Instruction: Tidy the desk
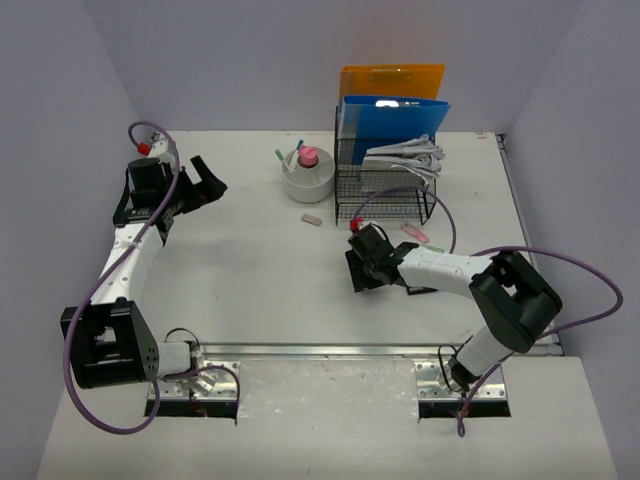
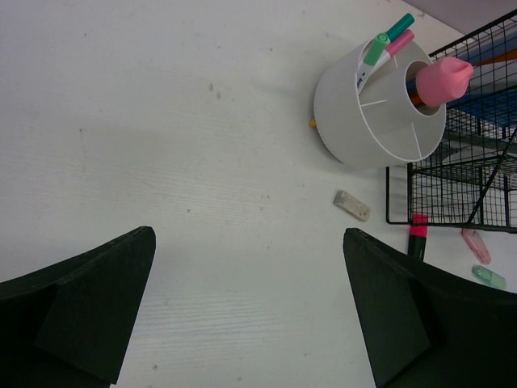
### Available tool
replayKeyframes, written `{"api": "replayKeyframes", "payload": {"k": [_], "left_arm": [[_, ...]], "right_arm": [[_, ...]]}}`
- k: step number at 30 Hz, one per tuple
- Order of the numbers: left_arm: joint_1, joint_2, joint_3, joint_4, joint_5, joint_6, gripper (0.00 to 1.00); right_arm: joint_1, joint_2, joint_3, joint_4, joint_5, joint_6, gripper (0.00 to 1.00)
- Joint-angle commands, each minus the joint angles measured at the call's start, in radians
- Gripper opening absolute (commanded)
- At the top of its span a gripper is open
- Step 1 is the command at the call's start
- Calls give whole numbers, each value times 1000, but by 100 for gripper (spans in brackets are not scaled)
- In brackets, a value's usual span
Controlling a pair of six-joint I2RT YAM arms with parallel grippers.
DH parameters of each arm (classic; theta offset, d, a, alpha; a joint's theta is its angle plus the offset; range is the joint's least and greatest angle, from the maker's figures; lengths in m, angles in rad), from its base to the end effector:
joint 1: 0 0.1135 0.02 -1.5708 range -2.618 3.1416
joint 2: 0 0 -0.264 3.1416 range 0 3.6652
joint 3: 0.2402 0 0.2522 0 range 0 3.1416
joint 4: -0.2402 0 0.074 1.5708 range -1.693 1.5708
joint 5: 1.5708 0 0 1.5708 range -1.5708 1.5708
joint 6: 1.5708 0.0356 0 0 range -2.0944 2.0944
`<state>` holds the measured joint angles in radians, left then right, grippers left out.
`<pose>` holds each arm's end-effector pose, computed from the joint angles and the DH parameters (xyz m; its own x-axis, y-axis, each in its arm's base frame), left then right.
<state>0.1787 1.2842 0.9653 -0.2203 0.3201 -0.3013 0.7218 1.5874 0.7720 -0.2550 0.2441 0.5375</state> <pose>0.2867 0.0404 0.2916 -0.5113 -0.3786 -0.7715 -0.0573 0.9108 -0.4089 0.2219 0.1839 0.1450 -0.8494 -0.0858 -0.5207 -0.1388 0.9883 0.0635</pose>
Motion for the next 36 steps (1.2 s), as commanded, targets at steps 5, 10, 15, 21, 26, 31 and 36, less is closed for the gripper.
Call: {"api": "replayKeyframes", "payload": {"k": [5,10,15,21,26,31,36], "left_arm": [[13,-38,2,44,20,-12,100],[13,-44,6,32,4,1,100],[13,-42,7,29,0,2,100],[19,-40,9,24,-9,15,100],[21,-36,10,27,-7,14,100],[22,-34,23,15,-5,19,100],[21,-67,-4,31,64,36,100]], "right_arm": [[-61,130,249,14,75,86,65],[-87,233,311,9,81,133,63],[-122,326,358,5,90,163,60],[-134,368,356,12,62,163,50],[-133,356,307,3,34,171,34],[-91,262,173,-28,-7,161,3],[-54,88,46,9,-114,57,0]]}}
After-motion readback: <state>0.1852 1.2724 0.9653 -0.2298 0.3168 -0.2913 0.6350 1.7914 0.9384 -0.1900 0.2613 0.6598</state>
